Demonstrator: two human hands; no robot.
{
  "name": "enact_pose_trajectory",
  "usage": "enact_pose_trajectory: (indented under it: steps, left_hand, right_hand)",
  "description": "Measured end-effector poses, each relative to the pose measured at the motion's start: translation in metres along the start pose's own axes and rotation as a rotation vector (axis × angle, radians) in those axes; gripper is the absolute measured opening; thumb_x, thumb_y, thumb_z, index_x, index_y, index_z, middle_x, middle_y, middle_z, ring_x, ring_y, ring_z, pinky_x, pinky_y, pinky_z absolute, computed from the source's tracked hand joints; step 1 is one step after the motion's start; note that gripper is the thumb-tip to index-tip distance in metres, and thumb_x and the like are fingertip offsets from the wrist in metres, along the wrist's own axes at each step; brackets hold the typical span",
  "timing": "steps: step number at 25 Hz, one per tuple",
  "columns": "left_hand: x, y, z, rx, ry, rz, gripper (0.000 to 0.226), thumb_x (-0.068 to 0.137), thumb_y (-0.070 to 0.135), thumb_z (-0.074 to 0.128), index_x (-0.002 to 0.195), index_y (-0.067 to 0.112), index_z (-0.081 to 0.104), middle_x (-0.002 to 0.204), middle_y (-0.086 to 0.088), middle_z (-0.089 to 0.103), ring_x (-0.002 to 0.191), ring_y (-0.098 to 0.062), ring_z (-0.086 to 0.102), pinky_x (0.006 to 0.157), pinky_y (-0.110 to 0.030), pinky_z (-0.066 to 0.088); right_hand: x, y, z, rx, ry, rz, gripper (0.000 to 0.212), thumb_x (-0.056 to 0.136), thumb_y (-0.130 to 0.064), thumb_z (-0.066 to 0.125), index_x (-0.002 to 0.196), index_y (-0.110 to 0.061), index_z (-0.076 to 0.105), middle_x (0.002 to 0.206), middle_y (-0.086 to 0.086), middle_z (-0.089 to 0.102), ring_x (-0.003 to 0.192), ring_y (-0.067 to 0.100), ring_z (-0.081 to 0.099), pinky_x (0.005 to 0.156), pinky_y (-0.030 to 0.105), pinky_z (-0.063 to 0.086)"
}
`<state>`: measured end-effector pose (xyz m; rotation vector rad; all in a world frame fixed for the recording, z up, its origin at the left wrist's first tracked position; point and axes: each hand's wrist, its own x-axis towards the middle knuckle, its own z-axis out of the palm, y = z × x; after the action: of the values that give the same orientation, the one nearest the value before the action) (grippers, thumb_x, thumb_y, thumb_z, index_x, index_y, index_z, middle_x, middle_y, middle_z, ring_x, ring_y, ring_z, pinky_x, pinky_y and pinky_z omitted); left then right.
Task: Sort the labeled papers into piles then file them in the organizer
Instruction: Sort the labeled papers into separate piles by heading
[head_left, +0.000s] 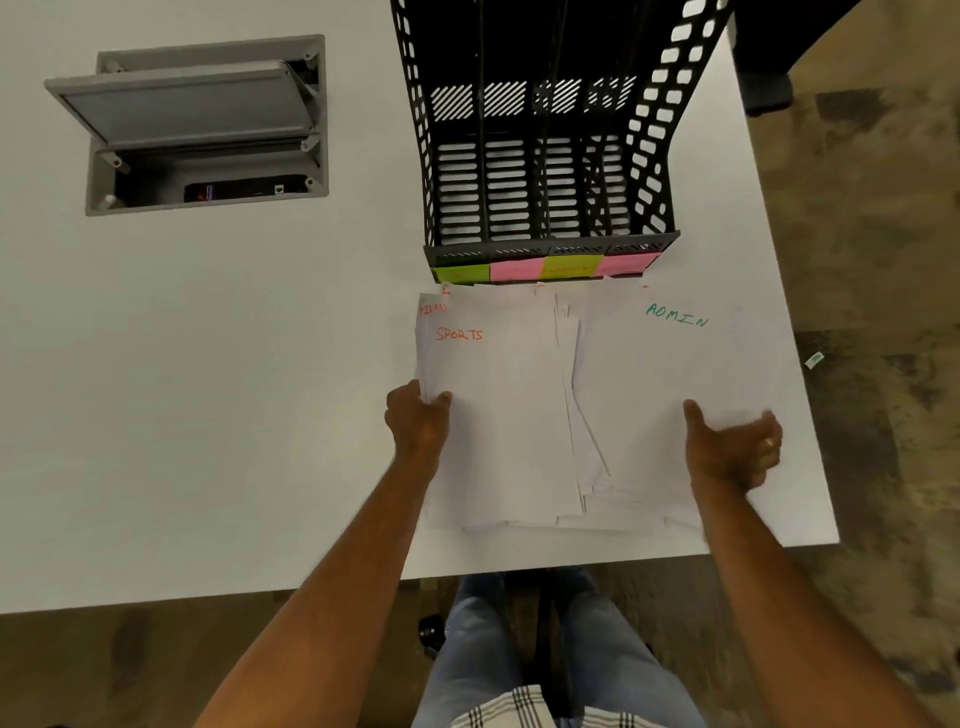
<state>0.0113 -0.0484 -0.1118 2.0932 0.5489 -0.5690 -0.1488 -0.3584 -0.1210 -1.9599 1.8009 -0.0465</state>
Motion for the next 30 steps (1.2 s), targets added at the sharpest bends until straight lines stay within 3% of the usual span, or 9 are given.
enact_pose_trajectory:
  steps: [3,7,12,16,19,22,24,26,30]
  left_hand:
    - [0.0,0.009,0.001,-0.078,-0.086,-0.031,0.036,0.093,0.017,0.068,0.124,0.007,0.054,0.117,-0.011,0.063,0.105,-0.032,0.063,0.085,-0.04,0.057]
    - [0.002,0.012,0.005,-0.105,-0.115,-0.041,0.034,0.098,0.014,0.061,0.117,0.014,0.034,0.12,-0.011,0.052,0.101,-0.026,0.056,0.081,-0.033,0.049]
    - [0.008,0.011,0.003,-0.128,-0.229,-0.08,0.036,0.104,0.015,0.049,0.139,0.006,0.048,0.133,-0.017,0.059,0.114,-0.033,0.058,0.093,-0.041,0.049]
    - [0.008,0.019,0.001,-0.13,-0.307,-0.144,0.038,0.107,0.022,0.046,0.143,0.01,0.049,0.135,-0.016,0.06,0.117,-0.035,0.058,0.1,-0.048,0.048]
    - [0.007,0.022,0.002,-0.094,-0.319,-0.122,0.04,0.107,0.024,0.046,0.144,0.009,0.048,0.137,-0.015,0.059,0.124,-0.037,0.056,0.106,-0.051,0.047]
    - [0.007,0.019,-0.001,-0.221,-0.356,-0.173,0.038,0.103,0.024,0.056,0.136,0.005,0.055,0.132,-0.016,0.064,0.12,-0.037,0.061,0.1,-0.049,0.052]
    - [0.005,0.018,-0.003,-0.278,-0.421,-0.238,0.039,0.097,0.024,0.066,0.128,0.002,0.062,0.126,-0.017,0.068,0.111,-0.036,0.066,0.091,-0.043,0.055]
    - [0.003,0.016,0.002,-0.263,-0.432,-0.278,0.043,0.092,0.019,0.073,0.128,-0.003,0.063,0.126,-0.021,0.069,0.112,-0.039,0.066,0.098,-0.048,0.054]
    - [0.0,0.015,0.009,-0.277,-0.343,-0.289,0.044,0.088,0.011,0.076,0.127,-0.005,0.062,0.126,-0.021,0.067,0.112,-0.039,0.065,0.101,-0.048,0.052]
  right_hand:
    - [0.016,0.009,-0.006,-0.032,-0.066,0.128,0.101,0.068,-0.065,0.078,0.141,-0.008,0.037,0.143,0.022,0.041,0.13,0.042,0.039,0.1,0.062,0.04]
    - [0.021,0.004,-0.004,0.051,-0.225,0.025,0.092,0.07,-0.052,0.084,0.141,-0.017,0.039,0.143,0.018,0.041,0.13,0.04,0.039,0.1,0.061,0.043]
    - [0.016,-0.006,0.004,0.077,-0.214,-0.076,0.076,0.071,-0.053,0.083,0.13,-0.019,0.049,0.143,0.012,0.033,0.123,0.035,0.039,0.092,0.05,0.05]
    - [0.022,-0.011,0.003,0.455,-0.254,0.138,0.081,0.066,-0.041,0.089,0.127,-0.014,0.043,0.124,0.007,0.052,0.101,0.025,0.056,0.078,0.032,0.048]
    - [0.025,-0.015,-0.001,0.498,-0.383,0.213,0.054,0.068,-0.035,0.089,0.11,-0.017,0.062,0.108,0.0,0.068,0.1,0.024,0.063,0.083,0.033,0.051]
    - [0.013,-0.025,-0.014,0.434,-0.354,0.048,0.034,0.073,-0.035,0.085,0.099,-0.023,0.067,0.091,-0.009,0.068,0.1,0.025,0.067,0.083,0.031,0.052]
    - [-0.005,-0.041,-0.027,0.322,-0.33,-0.159,0.036,0.078,-0.04,0.08,0.104,-0.019,0.069,0.095,-0.004,0.071,0.095,0.022,0.068,0.08,0.032,0.054]
    - [-0.03,-0.056,-0.039,0.128,-0.263,-0.388,0.039,0.085,-0.039,0.075,0.11,-0.011,0.066,0.103,0.006,0.071,0.086,0.015,0.061,0.074,0.029,0.049]
    - [-0.08,-0.084,-0.075,-0.119,-0.029,-0.728,0.027,0.093,-0.036,0.066,0.107,-0.013,0.061,0.085,0.01,0.071,0.064,0.023,0.061,0.064,0.027,0.041]
